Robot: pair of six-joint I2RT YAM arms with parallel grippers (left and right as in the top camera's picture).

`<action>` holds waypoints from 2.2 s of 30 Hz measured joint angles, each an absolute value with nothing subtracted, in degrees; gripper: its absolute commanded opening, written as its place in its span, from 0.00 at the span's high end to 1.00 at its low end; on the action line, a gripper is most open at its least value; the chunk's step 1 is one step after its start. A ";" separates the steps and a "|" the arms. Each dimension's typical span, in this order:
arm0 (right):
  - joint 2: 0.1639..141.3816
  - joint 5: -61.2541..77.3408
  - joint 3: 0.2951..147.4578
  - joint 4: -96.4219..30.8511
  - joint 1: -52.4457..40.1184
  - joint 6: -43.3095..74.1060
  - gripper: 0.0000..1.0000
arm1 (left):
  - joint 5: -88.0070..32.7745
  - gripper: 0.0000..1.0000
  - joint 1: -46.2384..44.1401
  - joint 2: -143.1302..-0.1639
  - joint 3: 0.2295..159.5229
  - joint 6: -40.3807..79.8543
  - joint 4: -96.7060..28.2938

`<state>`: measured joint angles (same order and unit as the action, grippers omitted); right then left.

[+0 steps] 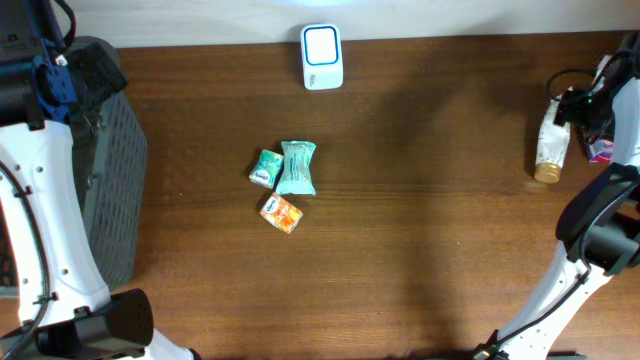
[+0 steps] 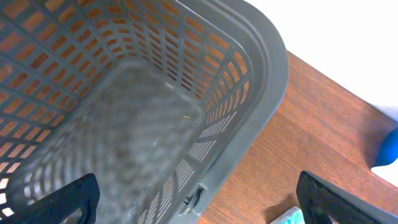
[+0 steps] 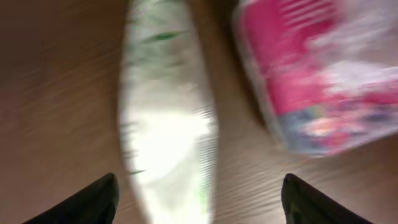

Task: Scan the item barcode
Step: 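Carry the Pantene tube to the right edge beside the purple package, release, then move the right gripper to the mint-green packet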

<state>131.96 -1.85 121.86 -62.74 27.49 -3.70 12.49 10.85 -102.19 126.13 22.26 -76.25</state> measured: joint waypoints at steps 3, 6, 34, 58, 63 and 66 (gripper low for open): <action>131.96 7.14 121.86 -65.25 25.82 -2.72 0.22 | 12.49 0.01 10.85 -102.19 126.13 22.28 -76.23; 131.94 14.85 121.86 -67.99 21.82 0.30 0.02 | 12.49 0.01 10.85 -102.19 126.13 22.28 -76.23; 131.94 13.91 121.86 -69.89 -30.24 15.05 0.01 | 12.49 0.01 10.85 -102.19 126.13 22.28 -76.23; 131.94 13.91 121.86 -61.71 -32.03 19.73 0.12 | 12.49 0.01 10.85 -102.19 126.13 22.28 -76.23; 131.94 13.28 121.84 -61.21 -32.03 21.02 0.29 | 12.49 0.01 10.85 -102.19 126.13 22.28 -76.23; 131.94 11.66 120.66 -60.10 -32.03 21.08 0.29 | 12.49 0.01 10.85 -102.19 126.13 22.28 -76.23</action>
<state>131.94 11.66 120.66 -60.10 -32.03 21.08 12.49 10.85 -102.19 126.13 22.28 -76.23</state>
